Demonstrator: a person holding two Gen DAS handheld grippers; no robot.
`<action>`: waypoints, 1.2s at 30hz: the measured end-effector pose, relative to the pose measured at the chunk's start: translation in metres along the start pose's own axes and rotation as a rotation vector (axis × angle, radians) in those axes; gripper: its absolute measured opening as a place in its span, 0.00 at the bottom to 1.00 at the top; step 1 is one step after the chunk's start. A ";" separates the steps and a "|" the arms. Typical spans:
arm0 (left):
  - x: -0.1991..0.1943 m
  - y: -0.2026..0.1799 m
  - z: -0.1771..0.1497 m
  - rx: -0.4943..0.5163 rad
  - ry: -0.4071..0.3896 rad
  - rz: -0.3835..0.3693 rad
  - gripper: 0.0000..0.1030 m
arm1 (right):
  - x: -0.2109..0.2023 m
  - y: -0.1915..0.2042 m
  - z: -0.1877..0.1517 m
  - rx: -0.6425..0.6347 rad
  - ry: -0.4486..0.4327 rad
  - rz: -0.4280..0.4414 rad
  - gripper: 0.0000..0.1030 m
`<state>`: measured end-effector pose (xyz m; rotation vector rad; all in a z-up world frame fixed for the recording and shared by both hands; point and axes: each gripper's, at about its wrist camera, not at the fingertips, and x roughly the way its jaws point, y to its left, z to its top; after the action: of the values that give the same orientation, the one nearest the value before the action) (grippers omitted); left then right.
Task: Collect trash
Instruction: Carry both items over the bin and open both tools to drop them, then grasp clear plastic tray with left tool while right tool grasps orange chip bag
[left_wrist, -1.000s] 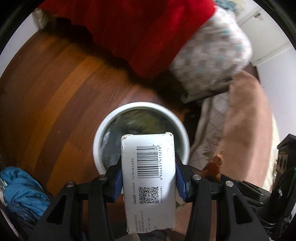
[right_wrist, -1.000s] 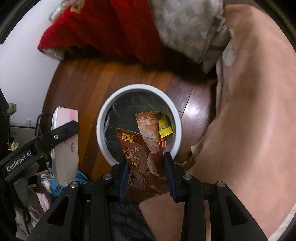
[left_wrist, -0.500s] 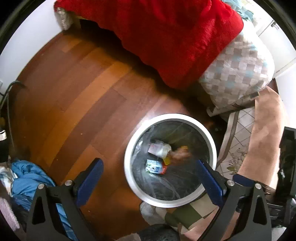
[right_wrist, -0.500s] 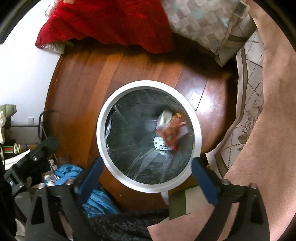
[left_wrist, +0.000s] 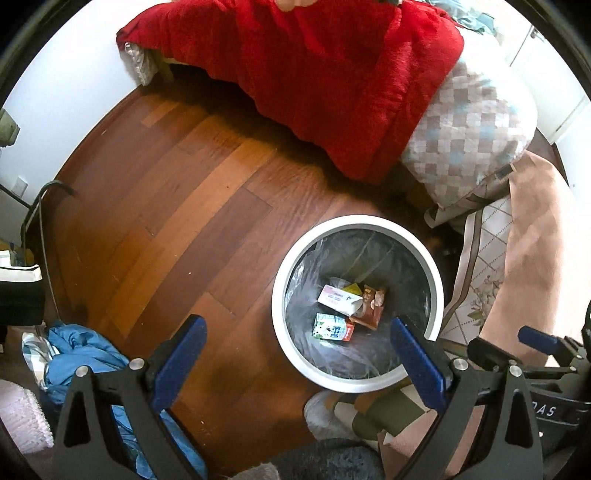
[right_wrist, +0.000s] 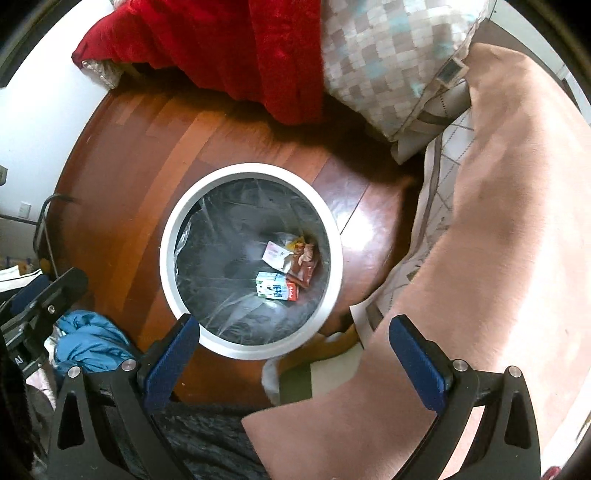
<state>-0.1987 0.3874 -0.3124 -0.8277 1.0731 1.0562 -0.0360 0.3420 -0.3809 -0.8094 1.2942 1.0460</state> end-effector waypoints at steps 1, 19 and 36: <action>-0.002 -0.001 -0.002 0.003 -0.001 -0.001 0.98 | -0.003 -0.001 -0.002 0.000 -0.005 -0.001 1.00; -0.054 -0.013 -0.019 0.043 -0.091 -0.006 0.98 | -0.064 -0.002 -0.026 -0.004 -0.127 -0.002 1.00; -0.155 -0.083 -0.049 0.159 -0.270 -0.033 0.98 | -0.205 -0.099 -0.109 0.220 -0.376 0.147 1.00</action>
<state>-0.1522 0.2765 -0.1750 -0.5551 0.8979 1.0085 0.0244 0.1756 -0.2011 -0.3336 1.1303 1.0885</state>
